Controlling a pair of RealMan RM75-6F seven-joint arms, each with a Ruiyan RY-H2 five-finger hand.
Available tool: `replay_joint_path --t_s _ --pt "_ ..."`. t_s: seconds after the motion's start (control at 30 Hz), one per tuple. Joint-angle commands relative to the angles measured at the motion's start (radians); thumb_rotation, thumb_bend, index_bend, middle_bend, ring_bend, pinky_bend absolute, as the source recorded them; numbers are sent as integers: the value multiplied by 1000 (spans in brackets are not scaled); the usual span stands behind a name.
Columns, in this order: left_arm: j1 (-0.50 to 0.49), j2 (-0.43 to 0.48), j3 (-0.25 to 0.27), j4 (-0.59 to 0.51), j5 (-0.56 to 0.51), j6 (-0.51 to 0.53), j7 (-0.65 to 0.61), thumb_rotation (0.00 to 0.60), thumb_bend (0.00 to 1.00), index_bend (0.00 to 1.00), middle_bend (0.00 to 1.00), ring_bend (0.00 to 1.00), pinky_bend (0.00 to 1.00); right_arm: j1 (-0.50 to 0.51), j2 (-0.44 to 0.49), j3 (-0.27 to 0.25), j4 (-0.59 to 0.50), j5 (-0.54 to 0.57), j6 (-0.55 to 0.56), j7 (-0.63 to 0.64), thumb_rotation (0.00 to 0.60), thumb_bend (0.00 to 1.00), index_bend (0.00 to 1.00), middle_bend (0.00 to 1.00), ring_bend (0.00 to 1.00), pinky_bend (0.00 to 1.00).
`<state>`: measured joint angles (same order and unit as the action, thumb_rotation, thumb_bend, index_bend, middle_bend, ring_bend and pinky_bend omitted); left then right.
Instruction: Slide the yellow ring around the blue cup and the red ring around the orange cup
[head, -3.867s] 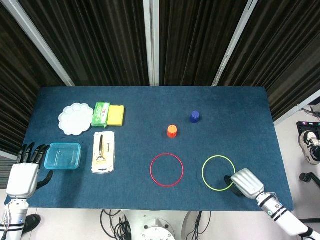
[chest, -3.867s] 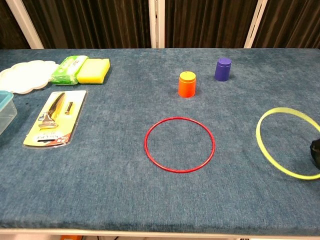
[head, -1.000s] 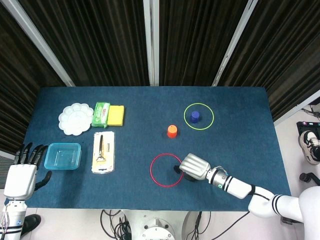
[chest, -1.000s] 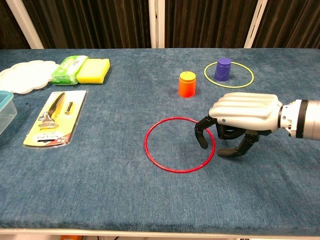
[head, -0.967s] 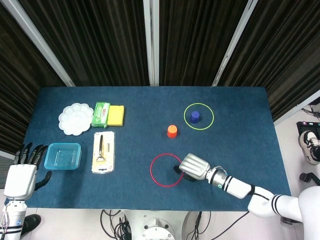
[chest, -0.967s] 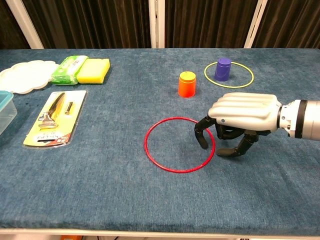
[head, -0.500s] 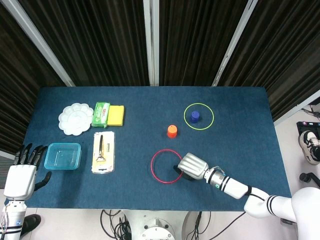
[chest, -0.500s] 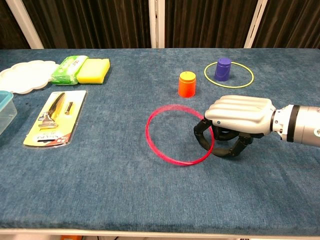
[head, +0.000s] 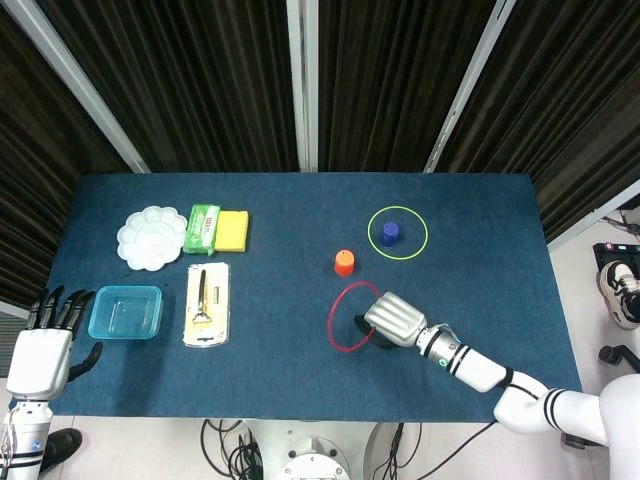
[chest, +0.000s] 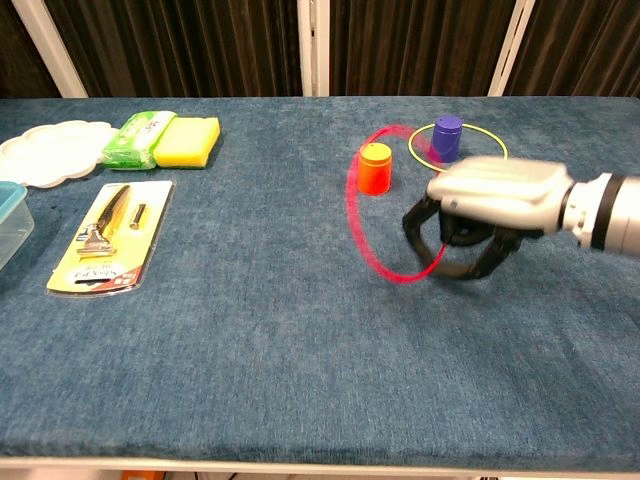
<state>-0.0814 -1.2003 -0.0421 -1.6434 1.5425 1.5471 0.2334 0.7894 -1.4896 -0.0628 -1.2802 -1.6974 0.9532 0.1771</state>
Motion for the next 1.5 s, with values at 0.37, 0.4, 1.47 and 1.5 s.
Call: replay_joint_path --t_s 0.37,0.4,1.47,1.5 --pt "-6 2 -2 -13 1 -7 11 600 273 124 124 5 0 139 126 110 -30 207 -299 82 600 336 668 1000 1000 1000" --pt "-6 3 -2 -14 1 -7 13 600 273 124 124 5 0 148 122 114 -22 217 -316 83 600 336 666 1000 1000 1000" --pt "1 9 -4 -13 6 9 4 600 274 123 124 6 0 143 153 165 -104 291 -272 35 600 166 341 959 975 990" --pt "0 9 -7 -10 3 7 1 600 274 123 124 5 0 110 174 160 -135 286 -216 17 600 164 326 931 948 980"
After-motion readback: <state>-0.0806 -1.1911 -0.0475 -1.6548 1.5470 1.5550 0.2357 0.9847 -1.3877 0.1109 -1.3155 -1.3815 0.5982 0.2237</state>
